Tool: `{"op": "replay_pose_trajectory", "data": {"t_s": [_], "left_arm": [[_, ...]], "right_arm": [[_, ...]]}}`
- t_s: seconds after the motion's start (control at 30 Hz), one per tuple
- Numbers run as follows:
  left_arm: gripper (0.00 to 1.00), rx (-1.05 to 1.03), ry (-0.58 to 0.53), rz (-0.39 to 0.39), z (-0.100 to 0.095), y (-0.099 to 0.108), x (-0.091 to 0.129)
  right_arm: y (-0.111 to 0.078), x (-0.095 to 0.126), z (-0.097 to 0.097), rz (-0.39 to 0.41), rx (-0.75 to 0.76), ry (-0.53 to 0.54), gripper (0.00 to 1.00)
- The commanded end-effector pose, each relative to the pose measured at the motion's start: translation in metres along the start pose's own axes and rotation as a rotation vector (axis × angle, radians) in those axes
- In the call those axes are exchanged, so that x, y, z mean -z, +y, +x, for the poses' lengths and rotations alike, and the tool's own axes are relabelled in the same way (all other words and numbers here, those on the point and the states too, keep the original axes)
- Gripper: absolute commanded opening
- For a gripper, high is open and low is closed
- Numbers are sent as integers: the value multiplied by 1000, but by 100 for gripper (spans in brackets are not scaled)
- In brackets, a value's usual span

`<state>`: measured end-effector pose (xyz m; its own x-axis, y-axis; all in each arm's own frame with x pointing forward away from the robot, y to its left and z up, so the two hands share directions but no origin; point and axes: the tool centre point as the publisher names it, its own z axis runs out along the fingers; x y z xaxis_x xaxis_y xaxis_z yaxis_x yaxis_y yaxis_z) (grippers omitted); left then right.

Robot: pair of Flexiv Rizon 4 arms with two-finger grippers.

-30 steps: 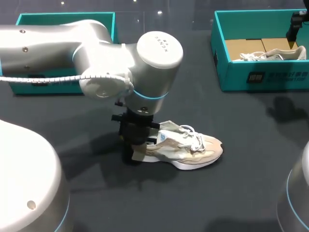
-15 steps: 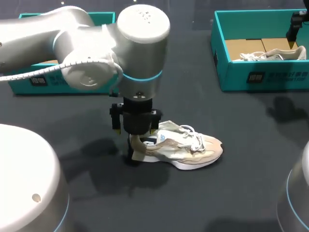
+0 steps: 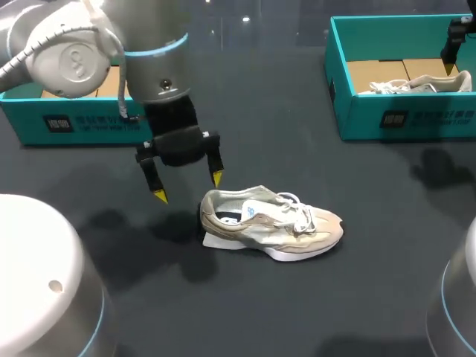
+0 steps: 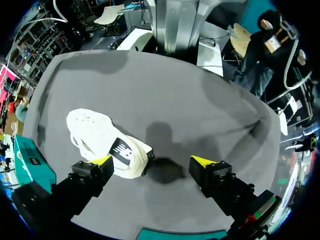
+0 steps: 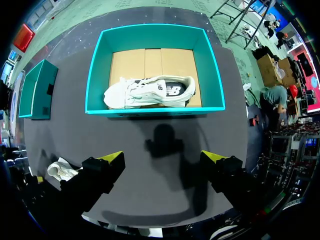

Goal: Take the shoe out of the shoebox, open the shoe tongue, remove and reinsert the insole, then place the shoe into the shoebox

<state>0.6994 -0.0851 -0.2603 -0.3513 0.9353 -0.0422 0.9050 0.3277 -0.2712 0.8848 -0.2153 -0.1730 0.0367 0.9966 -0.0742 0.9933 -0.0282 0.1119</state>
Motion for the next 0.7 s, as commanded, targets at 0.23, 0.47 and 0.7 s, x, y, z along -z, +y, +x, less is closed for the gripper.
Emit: {"op": "replay_pose_trajectory", "data": {"t_s": [0.23,0.47,0.7], "left_arm": [[100,-6,-73,28,7,6,-1],[100,198,-184,148,15,14,-2],[100,340,-319,266,37,12,-10]], "right_arm": [[0,0,1,1,-1,-1,100],[0,0,1,1,-1,-1,100],[0,0,1,1,-1,-1,100]]}}
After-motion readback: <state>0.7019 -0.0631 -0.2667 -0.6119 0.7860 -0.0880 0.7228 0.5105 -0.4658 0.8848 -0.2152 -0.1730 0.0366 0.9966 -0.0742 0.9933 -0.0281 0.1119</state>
